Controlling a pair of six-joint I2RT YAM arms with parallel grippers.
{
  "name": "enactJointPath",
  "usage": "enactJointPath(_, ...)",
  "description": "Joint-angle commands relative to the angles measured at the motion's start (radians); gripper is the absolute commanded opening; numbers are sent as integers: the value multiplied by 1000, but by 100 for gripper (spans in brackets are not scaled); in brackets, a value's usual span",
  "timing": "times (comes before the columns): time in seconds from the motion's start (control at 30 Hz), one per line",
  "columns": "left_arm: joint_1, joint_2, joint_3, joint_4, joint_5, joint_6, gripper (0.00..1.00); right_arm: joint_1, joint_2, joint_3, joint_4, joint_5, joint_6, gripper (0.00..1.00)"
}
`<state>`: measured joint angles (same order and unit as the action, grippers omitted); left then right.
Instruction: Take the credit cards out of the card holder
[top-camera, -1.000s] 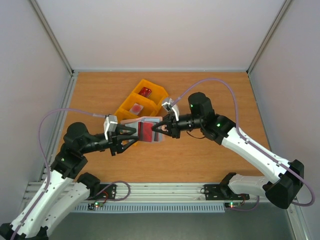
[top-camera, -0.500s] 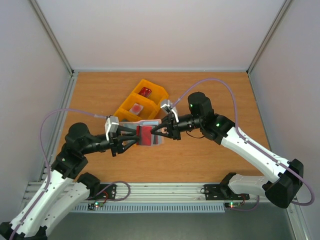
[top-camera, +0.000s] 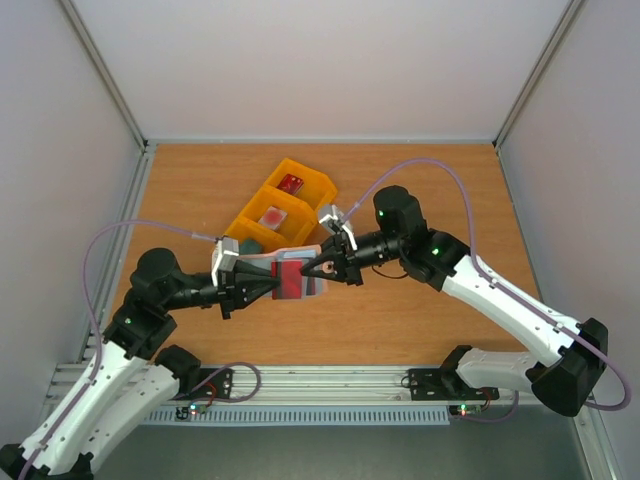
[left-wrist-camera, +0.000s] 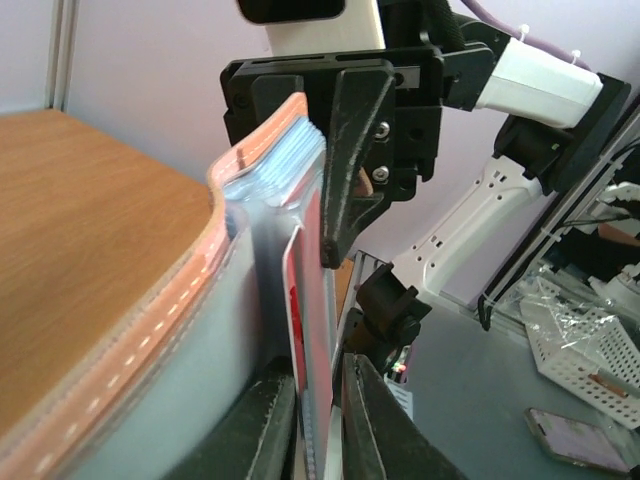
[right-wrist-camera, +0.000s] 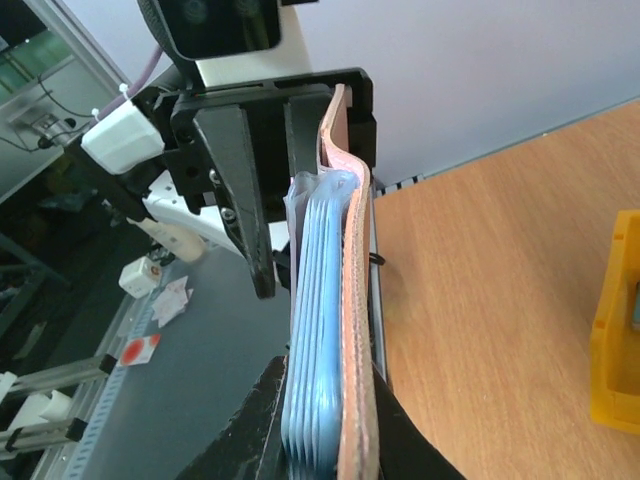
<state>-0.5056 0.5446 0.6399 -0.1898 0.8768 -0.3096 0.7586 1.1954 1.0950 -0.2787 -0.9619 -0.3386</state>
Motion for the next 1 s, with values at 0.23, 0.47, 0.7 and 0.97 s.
enactJointPath(0.23,5,-14,-3,79,60,-29,1,4,-30,30,-45,-22,-48,1)
enactJointPath(0.47,7,-25,9,39,49,-18,0,2,-46,28,-83,-4,-84,2)
enactJointPath(0.7,23,-36,11,-11,-38,-5,0,-27,-69,27,-180,7,-130,7)
enactJointPath(0.97,39,-49,8,-46,-105,-6,0,-60,-105,-6,-197,67,-124,3)
